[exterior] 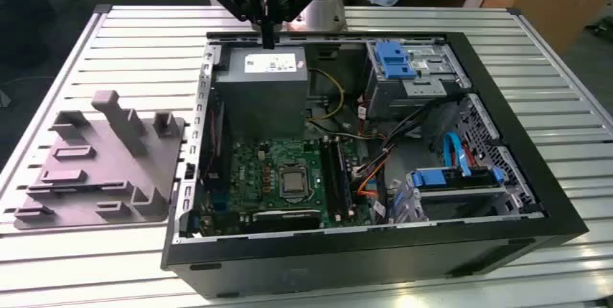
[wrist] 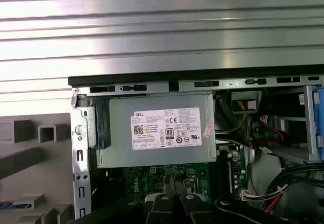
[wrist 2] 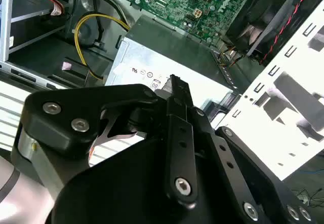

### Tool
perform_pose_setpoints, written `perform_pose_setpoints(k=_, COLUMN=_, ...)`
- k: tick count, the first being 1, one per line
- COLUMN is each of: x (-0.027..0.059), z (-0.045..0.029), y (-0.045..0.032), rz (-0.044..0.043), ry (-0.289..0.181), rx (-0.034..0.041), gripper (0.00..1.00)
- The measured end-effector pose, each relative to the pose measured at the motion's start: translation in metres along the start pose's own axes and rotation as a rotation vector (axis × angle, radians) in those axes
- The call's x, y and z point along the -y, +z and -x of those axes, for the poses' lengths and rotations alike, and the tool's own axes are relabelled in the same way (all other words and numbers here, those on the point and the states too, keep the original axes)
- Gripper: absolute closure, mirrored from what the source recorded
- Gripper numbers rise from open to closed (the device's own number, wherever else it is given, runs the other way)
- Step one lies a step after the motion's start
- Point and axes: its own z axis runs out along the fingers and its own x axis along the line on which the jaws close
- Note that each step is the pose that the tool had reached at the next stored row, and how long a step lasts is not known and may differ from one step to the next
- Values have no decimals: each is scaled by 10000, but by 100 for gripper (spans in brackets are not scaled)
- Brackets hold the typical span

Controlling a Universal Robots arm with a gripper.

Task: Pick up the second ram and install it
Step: 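Reach for the second ram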

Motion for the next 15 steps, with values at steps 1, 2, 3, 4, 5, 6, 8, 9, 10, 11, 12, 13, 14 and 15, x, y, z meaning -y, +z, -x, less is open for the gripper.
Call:
perform_pose_setpoints(k=1, x=0, z=0, y=0, rz=0, ry=0, rx=0, gripper=90)
perform_pose_setpoints(k=2, x=0, z=0, y=0, rz=0, ry=0, rx=0, gripper=90)
perform_pose_setpoints(k=3, x=0, z=0, y=0, rz=0, ry=0, rx=0, gripper=90)
perform_pose_setpoints(k=4, x=0, z=0, y=0, rz=0, ry=0, rx=0, gripper=90)
perform_pose_setpoints(k=5, x=0, z=0, y=0, rz=0, ry=0, rx=0, gripper=90)
perform_pose_setpoints(k=6, x=0, z=0, y=0, rz=0, ry=0, rx=0, gripper=90)
perform_pose_setpoints(k=8, x=0, z=0, y=0, rz=0, ry=0, rx=0, gripper=90)
perform_pose_setpoints(k=9, x=0, z=0, y=0, rz=0, ry=0, rx=0, gripper=90)
perform_pose_setpoints(k=10, x=0, z=0, y=0, rz=0, ry=0, rx=0, gripper=90)
perform_pose_setpoints(k=11, x=0, z=0, y=0, rz=0, ry=0, rx=0, gripper=90)
perform_pose_setpoints(k=12, x=0, z=-2, y=0, rz=1, ry=0, rx=1, gripper=90)
perform_pose_setpoints(k=13, x=1, z=-10, y=-1, rz=-1, ry=1, rx=0, gripper=90)
perform_pose_setpoints(k=14, x=1, z=-19, y=-1, rz=-1, ry=1, rx=1, gripper=90)
perform_pose_setpoints(k=15, x=2, z=-31, y=-1, rz=-1, ry=0, rx=2, gripper=90)
